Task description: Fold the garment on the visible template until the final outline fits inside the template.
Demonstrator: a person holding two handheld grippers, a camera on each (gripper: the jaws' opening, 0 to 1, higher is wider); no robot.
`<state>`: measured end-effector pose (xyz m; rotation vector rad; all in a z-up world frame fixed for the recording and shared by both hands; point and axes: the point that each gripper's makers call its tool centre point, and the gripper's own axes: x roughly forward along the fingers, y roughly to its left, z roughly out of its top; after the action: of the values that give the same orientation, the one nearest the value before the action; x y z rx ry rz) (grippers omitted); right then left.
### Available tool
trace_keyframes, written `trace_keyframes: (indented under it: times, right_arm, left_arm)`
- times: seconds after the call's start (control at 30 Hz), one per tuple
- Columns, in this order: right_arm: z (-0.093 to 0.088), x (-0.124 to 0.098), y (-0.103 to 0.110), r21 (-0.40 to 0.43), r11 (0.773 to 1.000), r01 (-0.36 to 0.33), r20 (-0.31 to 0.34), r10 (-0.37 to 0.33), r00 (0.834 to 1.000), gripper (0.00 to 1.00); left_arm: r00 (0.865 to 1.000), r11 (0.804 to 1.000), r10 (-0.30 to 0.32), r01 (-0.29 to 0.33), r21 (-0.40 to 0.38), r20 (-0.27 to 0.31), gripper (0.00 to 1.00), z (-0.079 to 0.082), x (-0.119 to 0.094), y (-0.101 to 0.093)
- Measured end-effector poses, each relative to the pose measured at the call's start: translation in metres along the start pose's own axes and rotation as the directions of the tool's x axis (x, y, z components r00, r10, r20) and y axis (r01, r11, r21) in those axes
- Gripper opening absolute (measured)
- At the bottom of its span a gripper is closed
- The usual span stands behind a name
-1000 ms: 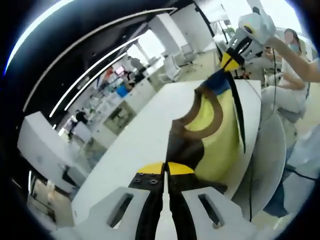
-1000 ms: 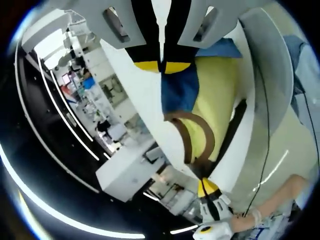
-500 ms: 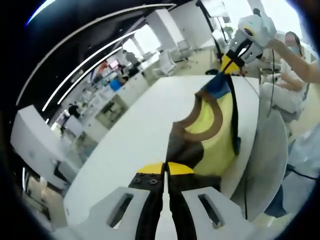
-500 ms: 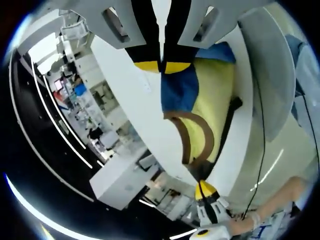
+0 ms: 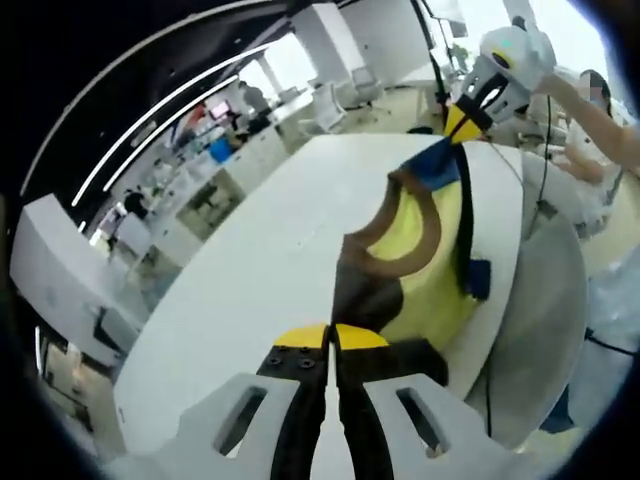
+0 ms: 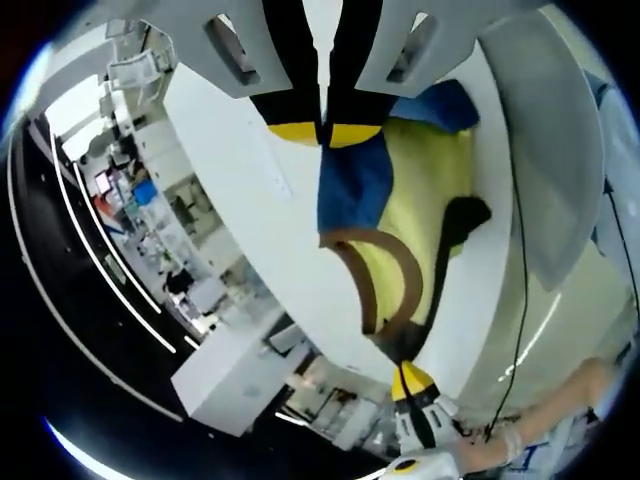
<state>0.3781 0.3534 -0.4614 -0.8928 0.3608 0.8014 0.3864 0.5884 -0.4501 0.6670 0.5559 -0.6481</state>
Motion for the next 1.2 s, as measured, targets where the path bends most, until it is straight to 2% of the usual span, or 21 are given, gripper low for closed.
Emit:
trace_keyframes:
  times: [0.1,0.2,0.33,0.53,0.83,1.03,1.2]
  right_arm:
    - [-0.006,0.011,-0.005,0.005,1.0,-0.008,-0.012,0.008,1.0,0.01]
    - [-0.011,0.02,-0.007,0.008,1.0,-0.017,-0.021,0.017,1.0,0.01]
    - [-0.019,0.035,-0.014,0.011,1.0,-0.022,-0.033,0.022,0.999,0.01]
    - [-0.028,0.054,-0.019,0.025,0.999,-0.034,-0.048,0.036,0.998,0.01]
    - [-0.038,0.079,-0.029,0.046,0.998,-0.035,-0.053,0.038,0.998,0.01]
    - [-0.044,0.097,-0.033,0.05,0.997,-0.054,-0.083,0.058,0.995,0.01]
    - [-0.048,0.112,-0.036,0.063,0.996,-0.058,-0.086,0.064,0.994,0.01]
  left_arm:
    - [1.0,1.0,-0.004,0.004,-0.003,-0.005,0.0,-0.002,0.011,0.005]
    - [0.999,1.0,-0.005,0.005,0.01,-0.038,0.0,-0.009,0.023,0.008]
    - [1.0,1.0,-0.016,0.016,-0.005,-0.018,0.0,-0.007,0.038,0.011]
    - [0.999,1.0,-0.019,0.018,-0.018,-0.028,0.0,-0.012,0.057,0.02]
    - [1.0,0.999,0.005,-0.006,-0.039,-0.013,0.0,-0.017,0.078,0.034]
    - [1.0,0.998,0.007,-0.007,-0.059,-0.009,0.0,-0.021,0.101,0.045]
    - [1.0,0.998,-0.001,0.0,-0.059,-0.02,0.0,-0.026,0.114,0.04]
